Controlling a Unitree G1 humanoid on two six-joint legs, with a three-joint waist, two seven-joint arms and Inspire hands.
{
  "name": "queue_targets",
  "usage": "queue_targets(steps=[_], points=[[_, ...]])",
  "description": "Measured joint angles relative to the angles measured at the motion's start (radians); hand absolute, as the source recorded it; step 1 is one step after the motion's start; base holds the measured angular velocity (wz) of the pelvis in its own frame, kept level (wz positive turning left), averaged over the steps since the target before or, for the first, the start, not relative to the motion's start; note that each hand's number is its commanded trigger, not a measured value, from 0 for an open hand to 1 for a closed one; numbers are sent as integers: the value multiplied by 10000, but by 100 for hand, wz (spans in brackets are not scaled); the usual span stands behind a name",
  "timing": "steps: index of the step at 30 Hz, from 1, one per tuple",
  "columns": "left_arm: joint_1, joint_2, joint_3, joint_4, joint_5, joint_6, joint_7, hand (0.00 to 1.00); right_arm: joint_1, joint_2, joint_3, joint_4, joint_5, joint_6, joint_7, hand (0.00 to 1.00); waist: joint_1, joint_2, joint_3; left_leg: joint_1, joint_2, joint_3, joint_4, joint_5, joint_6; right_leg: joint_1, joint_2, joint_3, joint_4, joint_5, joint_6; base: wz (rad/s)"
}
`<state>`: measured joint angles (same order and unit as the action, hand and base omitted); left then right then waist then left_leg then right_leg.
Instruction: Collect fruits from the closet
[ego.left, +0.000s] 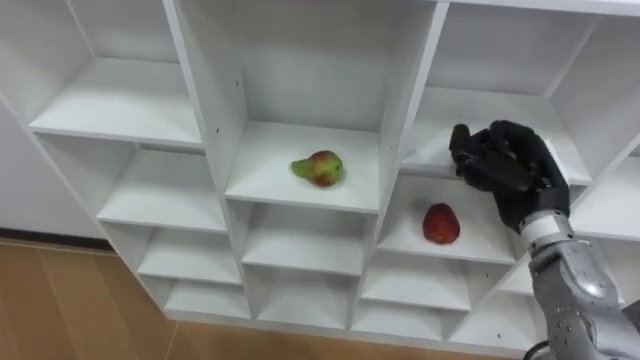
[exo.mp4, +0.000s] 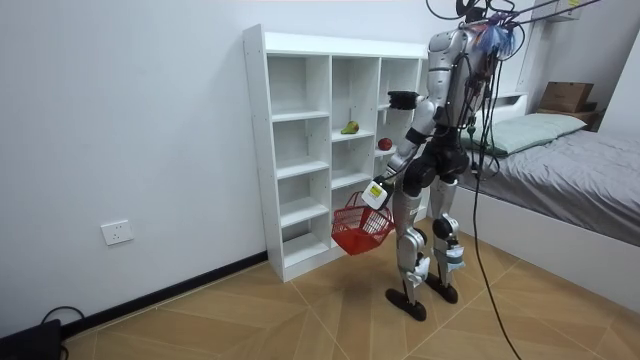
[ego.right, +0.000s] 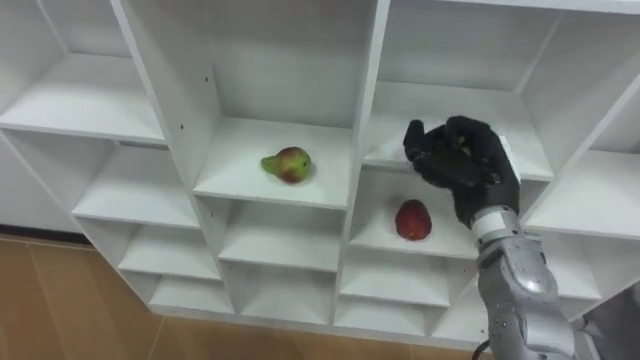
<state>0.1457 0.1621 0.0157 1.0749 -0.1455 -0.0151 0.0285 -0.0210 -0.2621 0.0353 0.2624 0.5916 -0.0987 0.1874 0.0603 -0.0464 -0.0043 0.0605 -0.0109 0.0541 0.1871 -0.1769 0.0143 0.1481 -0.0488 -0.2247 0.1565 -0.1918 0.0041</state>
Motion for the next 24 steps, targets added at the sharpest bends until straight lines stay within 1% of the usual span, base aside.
queue_targets(steps=[2, 3, 4, 5, 6, 9, 12, 15, 16, 18, 20, 21, 23, 24], points=[[9, -40, -226, -125, -4, -170, -60, 100, 339, 66, 470, -455, -44, 308, 310, 100, 0, 67, -28, -150, 4, 35, 16, 4, 6, -192, -9, 73, 147, 0, 0, -8], [13, -49, -239, -149, -6, -208, -114, 100, 346, 66, 573, -532, -46, 335, 390, 100, -3, 94, -35, -167, 2, 57, 29, 12, 16, -263, -10, 103, 154, 1, -1, -12], [8, -57, -292, -150, -5, -300, -213, 100, 346, 69, 686, -747, -103, 368, 517, 100, 9, 160, -21, -186, 20, 187, 85, 29, 24, -320, -4, 177, 155, 41, -3, -16], [25, -73, -292, -145, -6, -362, -283, 100, 346, 73, 721, -992, -147, 358, 657, 100, 10, 201, 2, -191, 30, 249, 84, 28, 25, -345, -4, 212, 154, 59, -1, -15], [25, -73, -290, -145, -6, -381, -337, 100, 347, 73, 722, -1110, -190, 353, 722, 100, -1, 208, 7, -194, 29, 251, 84, 28, 26, -347, -5, 223, 154, 62, 1, -7], [21, -97, -324, -155, -8, -394, -452, 100, 343, 71, 776, -1625, -257, 351, 1098, 100, 14, 169, 12, -208, 30, 258, 63, 28, 26, -354, 0, 277, 147, 63, 4, 0], [-45, -114, -514, -161, -8, -391, -703, 100, 324, 70, 854, -1989, -248, 351, 1569, 100, -8, 136, 18, -272, 33, 264, 83, 26, 28, -362, 3, 272, 143, 65, 6, 0], [-206, -115, -860, -161, -13, -384, -818, 100, 325, 70, 1044, -2109, -159, 356, 1830, 100, -21, 132, 23, -460, 49, 271, 104, 21, 33, -506, 12, 273, 152, 93, -5, 0], [-314, -109, -1089, -164, -81, -383, -810, 100, 324, 60, 1131, -2120, -154, 357, 1870, 100, -18, 136, 20, -540, 54, 274, 140, 23, 34, -626, 13, 281, 179, 111, -10, 0], [-453, -103, -1363, -189, -384, -379, -799, 100, 332, 71, 1411, -2121, -84, 358, 1848, 100, -24, 126, 38, -559, 57, 286, 190, 31, 43, -663, 13, 279, 186, 125, -14, 0], [-665, -102, -1567, -230, -810, -379, -776, 100, 330, 104, 1858, -2088, -87, 355, 1937, 100, -66, 113, 80, -606, 61, 250, 192, 31, 43, -673, 13, 292, 185, 125, -13, 0], [-741, -109, -1580, -249, -854, -379, -772, 100, 331, 135, 1906, -2030, -97, 355, 2009, 100, -73, 102, 97, -632, 61, 245, 195, 31, 43, -689, 13, 291, 184, 126, -12, 0], [-970, -112, -1652, -364, -885, -386, -739, 100, 314, 355, 2012, -1544, -67, 335, 2137, 100, -79, 92, 115, -701, 60, 251, 233, 32, 45, -801, 13, 291, 202, 135, -11, 0], [-1024, -110, -1743, -388, -901, -386, -710, 100, 303, 364, 2063, -1333, -7, 328, 2141, 100, -84, 95, 133, -705, 58, 255, 252, 31, 45, -802, 10, 293, 204, 136, -11, 0]])
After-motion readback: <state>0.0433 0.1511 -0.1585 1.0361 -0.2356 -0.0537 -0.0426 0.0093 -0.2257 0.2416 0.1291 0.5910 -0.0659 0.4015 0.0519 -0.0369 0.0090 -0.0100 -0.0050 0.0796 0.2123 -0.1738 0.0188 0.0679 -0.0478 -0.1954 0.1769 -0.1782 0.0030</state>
